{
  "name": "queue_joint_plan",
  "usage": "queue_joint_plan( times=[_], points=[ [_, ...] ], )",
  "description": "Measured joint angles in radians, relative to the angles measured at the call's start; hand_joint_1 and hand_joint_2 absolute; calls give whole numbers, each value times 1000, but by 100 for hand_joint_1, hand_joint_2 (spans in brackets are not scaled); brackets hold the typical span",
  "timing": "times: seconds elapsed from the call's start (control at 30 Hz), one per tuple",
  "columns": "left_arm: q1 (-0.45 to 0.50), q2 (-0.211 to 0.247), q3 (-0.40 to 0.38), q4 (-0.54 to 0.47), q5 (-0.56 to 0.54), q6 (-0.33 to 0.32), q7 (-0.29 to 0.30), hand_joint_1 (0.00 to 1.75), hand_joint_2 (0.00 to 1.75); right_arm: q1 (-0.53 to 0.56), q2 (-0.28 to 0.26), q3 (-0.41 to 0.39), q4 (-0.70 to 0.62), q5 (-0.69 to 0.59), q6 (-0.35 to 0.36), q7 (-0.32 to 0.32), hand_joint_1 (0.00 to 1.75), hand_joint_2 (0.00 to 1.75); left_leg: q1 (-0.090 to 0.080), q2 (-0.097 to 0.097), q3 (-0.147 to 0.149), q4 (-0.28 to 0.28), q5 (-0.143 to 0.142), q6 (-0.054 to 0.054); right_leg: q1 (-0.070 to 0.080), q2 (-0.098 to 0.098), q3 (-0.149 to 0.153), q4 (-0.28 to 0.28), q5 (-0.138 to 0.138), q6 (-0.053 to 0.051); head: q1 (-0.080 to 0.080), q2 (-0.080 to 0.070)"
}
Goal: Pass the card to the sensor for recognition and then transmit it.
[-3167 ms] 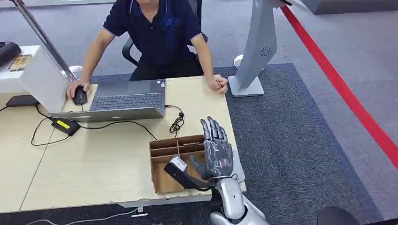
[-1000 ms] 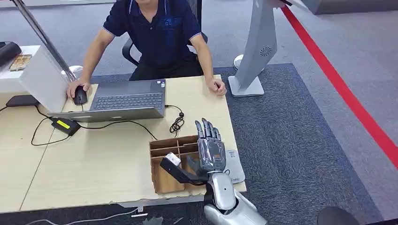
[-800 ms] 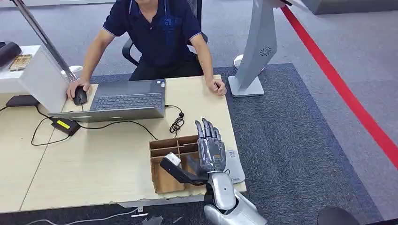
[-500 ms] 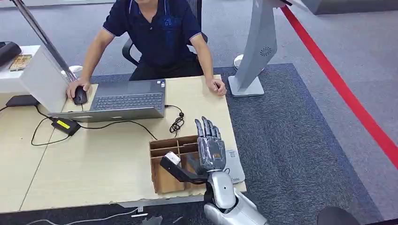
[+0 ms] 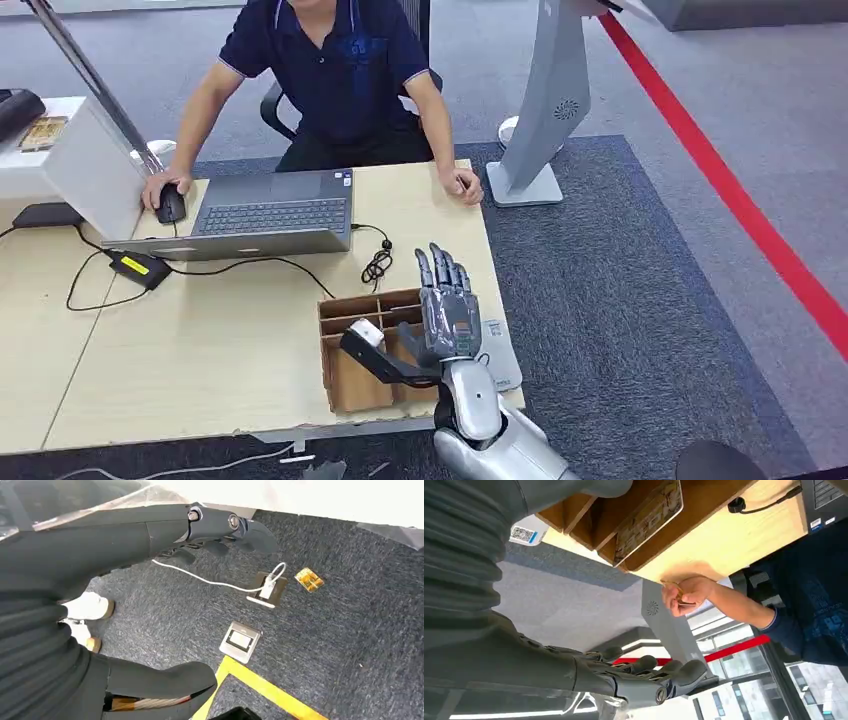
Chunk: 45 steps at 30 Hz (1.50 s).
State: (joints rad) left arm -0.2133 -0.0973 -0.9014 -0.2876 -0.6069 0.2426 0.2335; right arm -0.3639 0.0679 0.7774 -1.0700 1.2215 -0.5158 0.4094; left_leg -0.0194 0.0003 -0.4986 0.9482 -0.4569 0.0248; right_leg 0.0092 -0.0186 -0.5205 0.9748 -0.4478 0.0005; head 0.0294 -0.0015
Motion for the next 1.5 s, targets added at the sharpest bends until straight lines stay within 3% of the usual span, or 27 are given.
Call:
queue_joint_plan(
  times=[1.5],
  points=[
    [2, 0, 8, 0, -13, 0, 0, 0, 175, -6, 0, 0, 9, -6, 15, 1, 5, 175, 0, 0, 0, 0, 0, 0, 0, 0, 0, 0, 0, 0, 0, 0]
  ],
)
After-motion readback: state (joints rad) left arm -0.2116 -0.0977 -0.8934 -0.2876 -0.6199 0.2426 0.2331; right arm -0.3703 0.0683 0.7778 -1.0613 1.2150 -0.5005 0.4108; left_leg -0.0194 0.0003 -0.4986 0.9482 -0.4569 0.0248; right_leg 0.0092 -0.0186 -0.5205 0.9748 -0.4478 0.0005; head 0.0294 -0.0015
